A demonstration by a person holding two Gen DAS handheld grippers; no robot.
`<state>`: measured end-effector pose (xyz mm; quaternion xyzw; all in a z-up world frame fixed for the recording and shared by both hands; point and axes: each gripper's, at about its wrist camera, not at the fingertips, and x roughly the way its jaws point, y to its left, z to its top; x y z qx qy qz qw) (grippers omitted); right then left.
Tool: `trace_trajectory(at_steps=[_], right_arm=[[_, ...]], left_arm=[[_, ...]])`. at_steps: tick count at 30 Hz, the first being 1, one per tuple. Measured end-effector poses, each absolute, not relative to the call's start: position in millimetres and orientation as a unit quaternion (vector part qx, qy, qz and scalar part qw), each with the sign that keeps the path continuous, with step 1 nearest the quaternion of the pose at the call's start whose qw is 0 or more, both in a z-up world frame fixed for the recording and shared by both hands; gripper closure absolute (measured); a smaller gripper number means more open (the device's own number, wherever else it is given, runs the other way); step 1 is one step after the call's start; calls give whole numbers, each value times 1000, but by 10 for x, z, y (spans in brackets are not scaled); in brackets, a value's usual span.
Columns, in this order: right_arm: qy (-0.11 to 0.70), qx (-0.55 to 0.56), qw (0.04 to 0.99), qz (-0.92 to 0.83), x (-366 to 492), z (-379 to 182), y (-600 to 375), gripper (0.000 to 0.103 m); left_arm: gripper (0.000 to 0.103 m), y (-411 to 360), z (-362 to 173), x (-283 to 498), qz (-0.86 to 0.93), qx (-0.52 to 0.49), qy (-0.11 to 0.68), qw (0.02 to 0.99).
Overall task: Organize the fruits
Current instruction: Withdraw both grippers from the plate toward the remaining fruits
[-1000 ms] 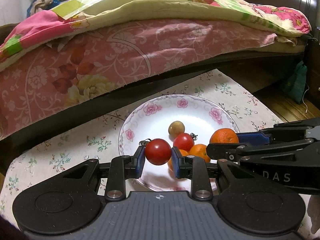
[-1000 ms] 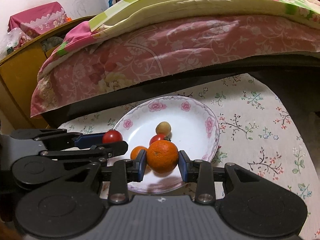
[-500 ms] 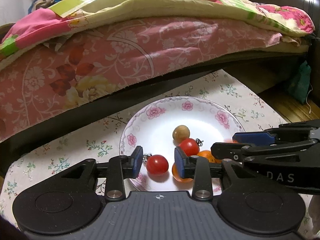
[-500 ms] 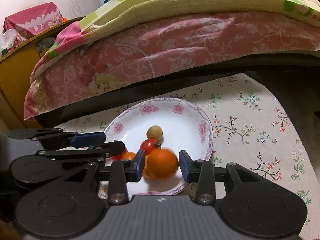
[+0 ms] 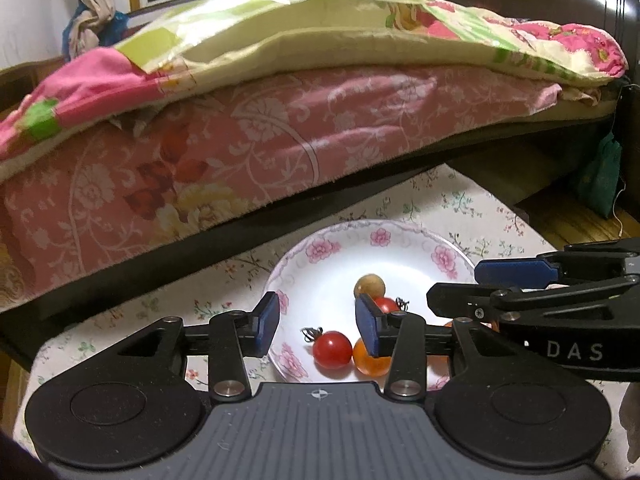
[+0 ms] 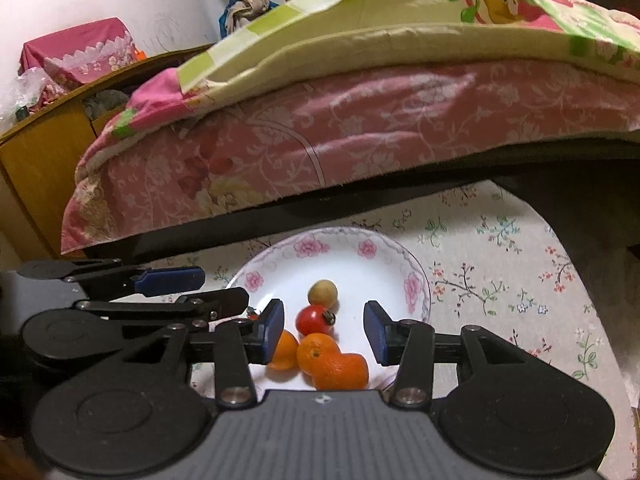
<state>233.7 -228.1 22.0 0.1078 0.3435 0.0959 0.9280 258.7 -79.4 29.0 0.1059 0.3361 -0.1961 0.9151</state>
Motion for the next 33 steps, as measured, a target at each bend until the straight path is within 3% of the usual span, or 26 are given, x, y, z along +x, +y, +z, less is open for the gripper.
trace_trajectory(at_steps=[16,33], right_arm=[[350,98,924,117,1914,370,-2145,62],[432,73,890,130,1441,26,-1889,61]], left_arm=[[48,-518,500,2125,-203,100,339,913],[47,-38,113,1628,-181,98,413,887]])
